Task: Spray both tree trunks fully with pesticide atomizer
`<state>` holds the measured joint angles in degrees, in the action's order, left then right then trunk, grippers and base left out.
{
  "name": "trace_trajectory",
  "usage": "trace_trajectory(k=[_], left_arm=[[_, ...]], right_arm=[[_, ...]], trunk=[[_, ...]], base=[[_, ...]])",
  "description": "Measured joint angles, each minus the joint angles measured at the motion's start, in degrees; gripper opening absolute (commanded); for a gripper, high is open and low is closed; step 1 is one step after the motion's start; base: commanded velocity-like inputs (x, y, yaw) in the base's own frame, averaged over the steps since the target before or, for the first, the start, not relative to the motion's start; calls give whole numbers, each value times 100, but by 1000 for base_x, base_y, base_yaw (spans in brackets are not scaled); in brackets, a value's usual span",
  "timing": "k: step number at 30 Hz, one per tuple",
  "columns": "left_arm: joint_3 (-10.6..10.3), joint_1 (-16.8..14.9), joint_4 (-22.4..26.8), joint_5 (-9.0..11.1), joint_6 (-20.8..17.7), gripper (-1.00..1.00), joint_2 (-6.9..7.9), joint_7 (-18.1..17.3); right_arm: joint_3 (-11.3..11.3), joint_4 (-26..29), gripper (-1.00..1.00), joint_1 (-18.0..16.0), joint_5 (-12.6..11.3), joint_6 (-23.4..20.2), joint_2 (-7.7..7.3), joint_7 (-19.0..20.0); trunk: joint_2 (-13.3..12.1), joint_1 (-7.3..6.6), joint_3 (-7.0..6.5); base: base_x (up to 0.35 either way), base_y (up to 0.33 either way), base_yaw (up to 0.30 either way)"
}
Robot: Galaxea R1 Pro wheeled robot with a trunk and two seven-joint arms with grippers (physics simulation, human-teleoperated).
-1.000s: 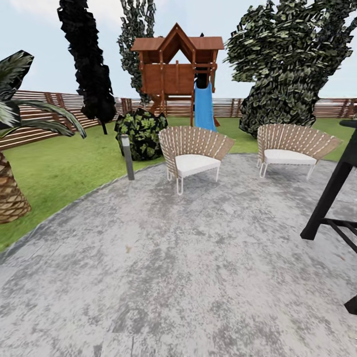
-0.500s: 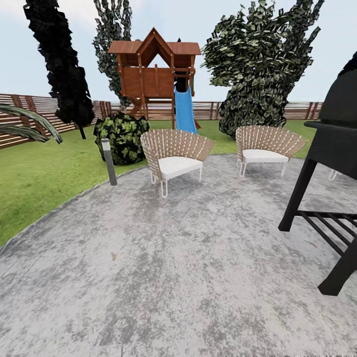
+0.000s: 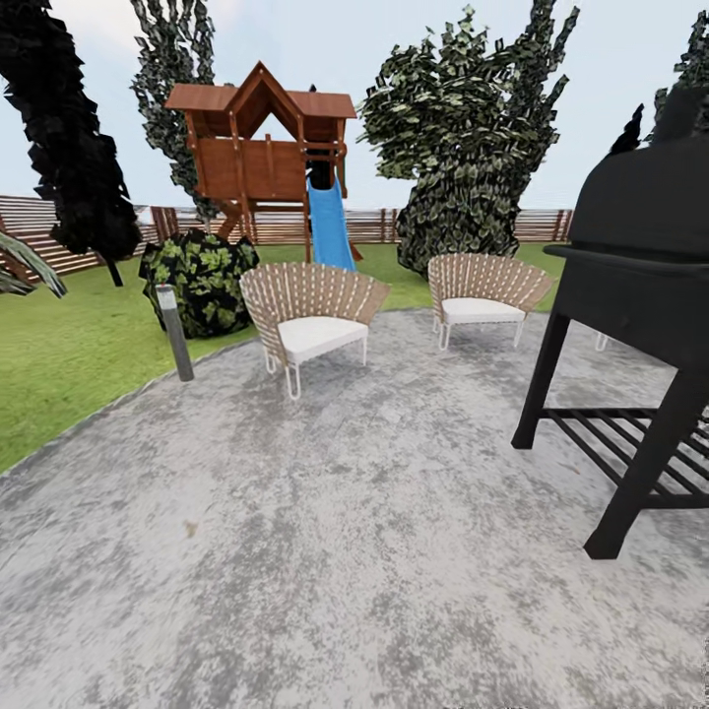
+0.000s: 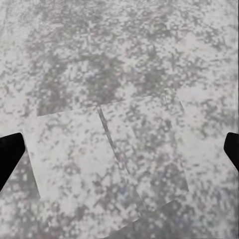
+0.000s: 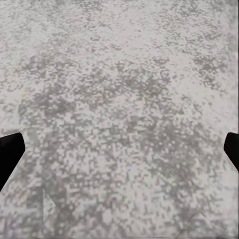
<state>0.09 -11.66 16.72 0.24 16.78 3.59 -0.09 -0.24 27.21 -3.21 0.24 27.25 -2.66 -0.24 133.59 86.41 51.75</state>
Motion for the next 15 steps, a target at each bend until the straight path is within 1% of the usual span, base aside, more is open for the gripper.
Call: trace_trajectory(k=[15], left_arm=[[0, 3, 0, 0, 0, 100, 0, 0]], right_arm=[[-3, 0, 100, 0, 0, 0, 2, 0]], trunk=[[0, 0, -95]], base=[[0, 0, -248]])
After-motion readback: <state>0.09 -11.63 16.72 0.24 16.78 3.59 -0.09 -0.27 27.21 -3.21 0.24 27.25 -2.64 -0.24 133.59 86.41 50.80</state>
